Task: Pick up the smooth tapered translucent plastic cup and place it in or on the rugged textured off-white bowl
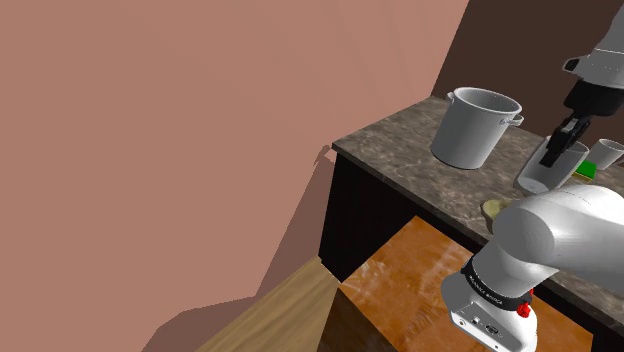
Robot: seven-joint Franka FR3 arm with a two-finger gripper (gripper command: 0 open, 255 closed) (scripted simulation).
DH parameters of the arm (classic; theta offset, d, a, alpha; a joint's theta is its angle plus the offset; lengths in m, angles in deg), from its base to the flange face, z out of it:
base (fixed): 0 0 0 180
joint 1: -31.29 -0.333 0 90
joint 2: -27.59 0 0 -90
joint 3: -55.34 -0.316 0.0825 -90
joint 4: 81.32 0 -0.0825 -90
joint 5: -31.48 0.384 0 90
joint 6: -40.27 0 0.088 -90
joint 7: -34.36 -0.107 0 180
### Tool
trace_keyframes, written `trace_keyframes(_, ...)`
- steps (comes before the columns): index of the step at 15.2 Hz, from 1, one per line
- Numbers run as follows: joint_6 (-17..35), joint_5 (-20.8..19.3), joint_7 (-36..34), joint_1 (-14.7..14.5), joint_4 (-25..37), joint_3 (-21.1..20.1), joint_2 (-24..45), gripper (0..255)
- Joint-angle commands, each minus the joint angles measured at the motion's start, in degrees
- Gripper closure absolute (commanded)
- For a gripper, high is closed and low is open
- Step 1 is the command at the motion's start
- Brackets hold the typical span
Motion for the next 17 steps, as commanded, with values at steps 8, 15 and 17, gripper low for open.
trace_keyframes(8, 4.05, -2.92, -0.09, 1.68, -7.79, 2.95, -3.68, 255)
trace_keyframes(15, 4.66, -3.44, -0.08, 1.99, -8.94, 3.47, -4.19, 255)
trace_keyframes(17, 4.66, -3.44, -0.08, 1.99, -8.94, 3.48, -4.19, 255)
